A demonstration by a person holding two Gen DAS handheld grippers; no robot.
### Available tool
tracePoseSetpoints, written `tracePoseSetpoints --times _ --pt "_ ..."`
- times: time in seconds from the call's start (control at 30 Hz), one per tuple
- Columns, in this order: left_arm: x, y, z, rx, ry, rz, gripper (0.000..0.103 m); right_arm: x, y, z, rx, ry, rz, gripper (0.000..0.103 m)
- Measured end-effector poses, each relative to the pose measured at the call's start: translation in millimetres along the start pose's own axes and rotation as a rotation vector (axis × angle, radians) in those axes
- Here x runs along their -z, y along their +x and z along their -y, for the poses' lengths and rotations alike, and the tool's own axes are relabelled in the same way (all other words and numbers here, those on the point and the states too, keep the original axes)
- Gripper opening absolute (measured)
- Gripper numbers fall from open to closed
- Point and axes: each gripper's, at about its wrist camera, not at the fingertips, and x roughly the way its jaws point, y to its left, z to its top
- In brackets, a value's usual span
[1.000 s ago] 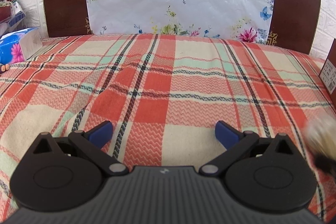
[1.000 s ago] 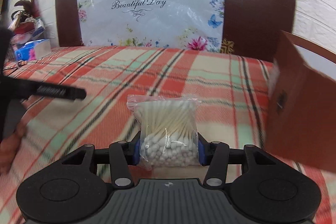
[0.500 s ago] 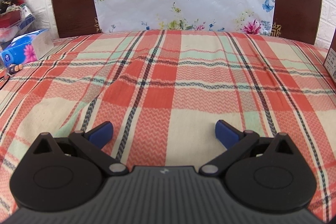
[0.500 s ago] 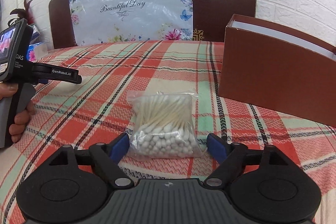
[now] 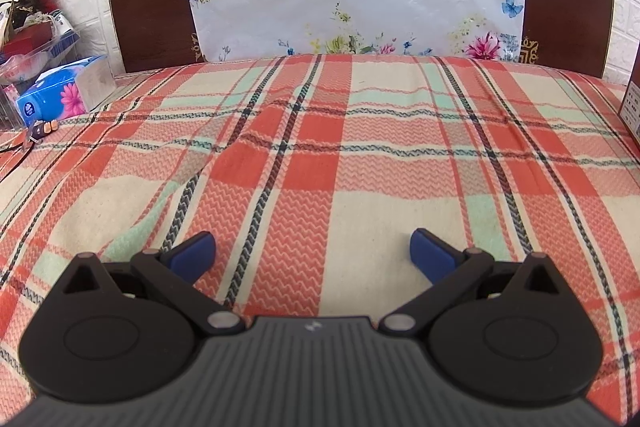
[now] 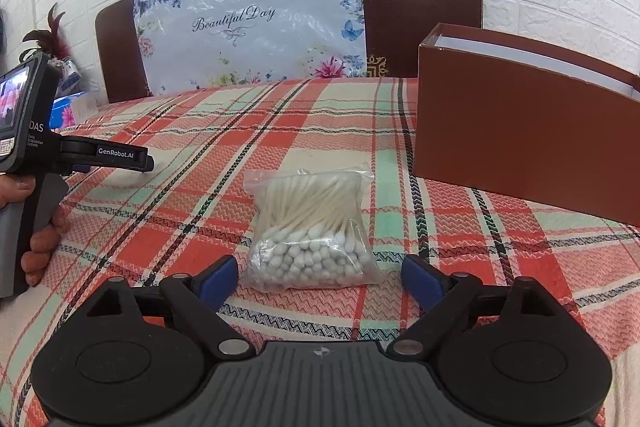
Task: Organize objects
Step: 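Carry the cotton swab bag with the right gripper into the brown box, release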
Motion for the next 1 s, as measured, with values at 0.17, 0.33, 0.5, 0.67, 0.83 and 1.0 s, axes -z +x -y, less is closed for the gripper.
tracePoseSetpoints --times 0.17,0.33,0.5,0.67,0.83,1.0 --pt "0.0 -0.1 -0.1 0.002 -0.005 -0.002 0.103 -0.3 0.5 -2.5 -0.005 -0.001 -0.003 0.092" --pt "1.2 0.0 -1.8 0.014 -0.021 -0.003 0.103 -0.6 2.2 1.1 -0.017 -0.005 -0.007 0.094" --pt "0.7 -0.1 -1.6 0.009 -0.017 -0.005 0.103 -0.8 2.5 3.1 -0.020 -0.004 -0.003 0.094" --pt "4.8 -14.2 -0.7 0.036 -0.064 -0.053 0.103 -0.7 1.7 3.8 -0.002 -0.004 -0.001 0.094" --pt "-2.3 -43.0 20.8 0.277 -0.119 -0.138 0.080 -0.6 2.1 4.7 0.002 -0.008 -0.003 0.094" --pt "-19.8 -67.5 74.6 0.557 -0.087 -0.242 0.077 -0.1 0.6 4.4 0.002 0.001 0.005 0.093"
